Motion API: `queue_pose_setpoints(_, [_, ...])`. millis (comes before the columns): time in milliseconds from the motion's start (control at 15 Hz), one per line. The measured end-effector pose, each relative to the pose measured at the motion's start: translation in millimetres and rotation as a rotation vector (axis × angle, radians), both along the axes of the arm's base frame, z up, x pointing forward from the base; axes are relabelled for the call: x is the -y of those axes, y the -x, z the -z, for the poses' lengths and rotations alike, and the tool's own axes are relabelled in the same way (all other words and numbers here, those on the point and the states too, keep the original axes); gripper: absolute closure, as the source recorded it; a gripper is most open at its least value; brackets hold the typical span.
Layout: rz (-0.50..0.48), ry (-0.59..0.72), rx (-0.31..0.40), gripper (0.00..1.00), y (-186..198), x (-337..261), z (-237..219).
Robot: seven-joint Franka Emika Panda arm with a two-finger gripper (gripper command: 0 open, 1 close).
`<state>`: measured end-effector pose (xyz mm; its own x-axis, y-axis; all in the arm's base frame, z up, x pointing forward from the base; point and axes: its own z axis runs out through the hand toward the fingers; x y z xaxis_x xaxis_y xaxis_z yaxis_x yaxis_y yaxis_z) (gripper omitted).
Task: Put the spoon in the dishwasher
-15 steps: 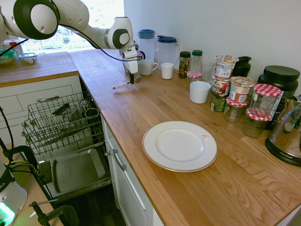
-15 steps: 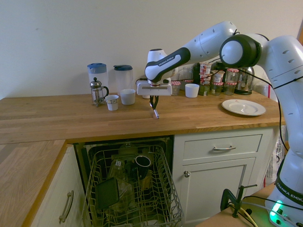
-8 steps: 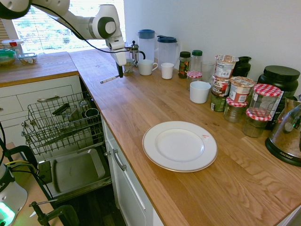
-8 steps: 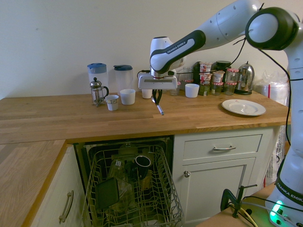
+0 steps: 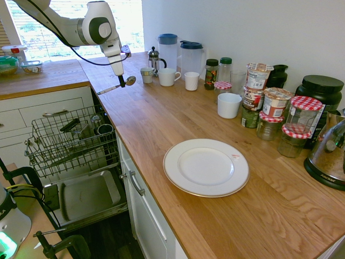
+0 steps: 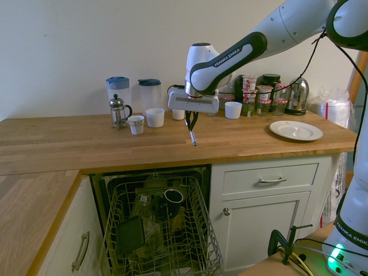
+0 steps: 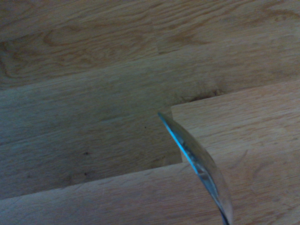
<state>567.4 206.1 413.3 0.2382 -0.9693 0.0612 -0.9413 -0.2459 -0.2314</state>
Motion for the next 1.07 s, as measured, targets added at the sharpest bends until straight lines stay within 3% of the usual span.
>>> queue_pose_setpoints(400, [0.013,0.002,-0.026,1.0,36,-42,15])
queue_pose_setpoints(800, [0.004,0.008,-0.034,1.0,132,-119,41])
queue_pose_setpoints(1067, [-0.015,0.014,-0.038,1.0,199,-153,83])
